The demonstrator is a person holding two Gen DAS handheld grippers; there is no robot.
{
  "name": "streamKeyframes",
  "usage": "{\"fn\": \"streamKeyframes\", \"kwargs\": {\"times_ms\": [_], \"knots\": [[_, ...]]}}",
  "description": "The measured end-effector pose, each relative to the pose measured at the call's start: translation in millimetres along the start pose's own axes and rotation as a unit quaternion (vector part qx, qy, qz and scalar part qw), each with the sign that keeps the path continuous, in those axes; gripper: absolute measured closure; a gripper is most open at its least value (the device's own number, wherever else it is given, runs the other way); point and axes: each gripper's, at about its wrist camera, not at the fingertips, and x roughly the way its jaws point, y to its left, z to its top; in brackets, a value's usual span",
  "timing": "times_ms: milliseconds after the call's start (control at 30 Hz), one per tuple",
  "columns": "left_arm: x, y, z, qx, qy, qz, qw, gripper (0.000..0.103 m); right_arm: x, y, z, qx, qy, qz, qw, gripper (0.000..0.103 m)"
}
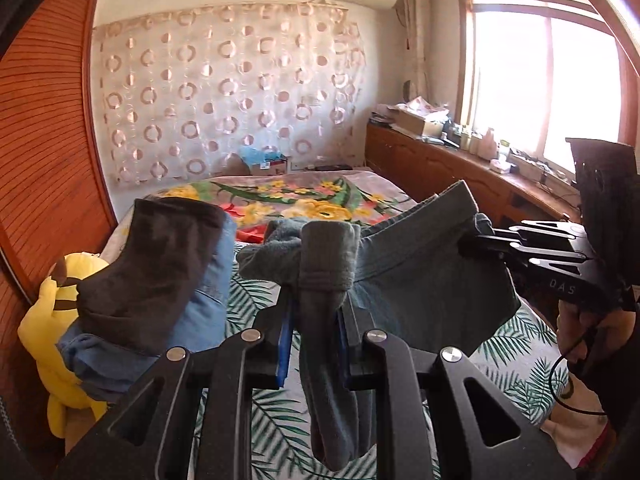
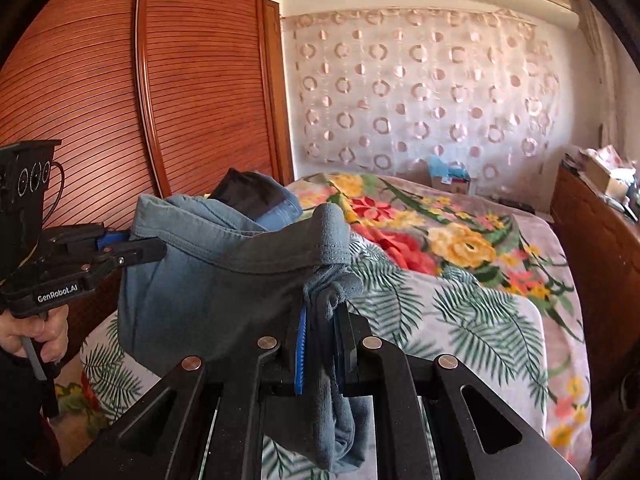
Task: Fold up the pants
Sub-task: 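Lift the folded shorts with both grippers and carry them toward the jeans stack, then lower the folded shorts onto the stack of folded jeans with both grippers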
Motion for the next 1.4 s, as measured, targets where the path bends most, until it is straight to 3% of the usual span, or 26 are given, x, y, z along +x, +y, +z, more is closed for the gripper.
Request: {"fn": "streamKeyframes", "kwargs": {"times_ms": [767,1400], "knots": [[14.0,106.6,38.8,-0.049,-0.052,0.052,0.9961,0.083,107.3,10.5,93.6,-0.1,-0.033,0.026,0.994,0.092],[17.0,159.3,-0.3,-0.122,-0.045,0.099,0.9866,0.083,223.9,35.8,128.2,-0.198,-0.011,0.07,0.978,0.092]]}}
